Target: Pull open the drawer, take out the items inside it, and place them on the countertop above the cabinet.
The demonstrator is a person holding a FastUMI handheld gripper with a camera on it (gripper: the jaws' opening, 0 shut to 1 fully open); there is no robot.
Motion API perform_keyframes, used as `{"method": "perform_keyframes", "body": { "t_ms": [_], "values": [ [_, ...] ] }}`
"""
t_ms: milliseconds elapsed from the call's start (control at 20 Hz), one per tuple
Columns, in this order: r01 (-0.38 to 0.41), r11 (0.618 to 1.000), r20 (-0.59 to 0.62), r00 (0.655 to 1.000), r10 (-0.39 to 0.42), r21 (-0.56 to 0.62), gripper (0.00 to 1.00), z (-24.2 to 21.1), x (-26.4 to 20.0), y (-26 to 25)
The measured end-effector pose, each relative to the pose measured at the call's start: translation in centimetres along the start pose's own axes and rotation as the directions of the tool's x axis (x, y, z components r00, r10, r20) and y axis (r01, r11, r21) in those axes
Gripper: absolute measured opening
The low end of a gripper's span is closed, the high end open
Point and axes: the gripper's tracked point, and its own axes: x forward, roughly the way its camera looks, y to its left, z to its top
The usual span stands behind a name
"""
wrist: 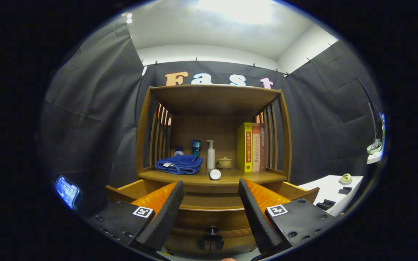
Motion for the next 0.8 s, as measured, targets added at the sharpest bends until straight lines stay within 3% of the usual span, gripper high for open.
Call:
{"method": "perform_keyframes", "body": {
  "t_ms": [300, 800],
  "values": [
    [-0.033, 0.999, -0.119, 0.992, 0.029, -0.028, 0.98, -6.7, -0.8, 1.0],
    [-0.030, 1.000, -0.204, 0.979, 0.029, -0.004, 0.98, -10.3, 0.4, 0.7]
  ]
}}
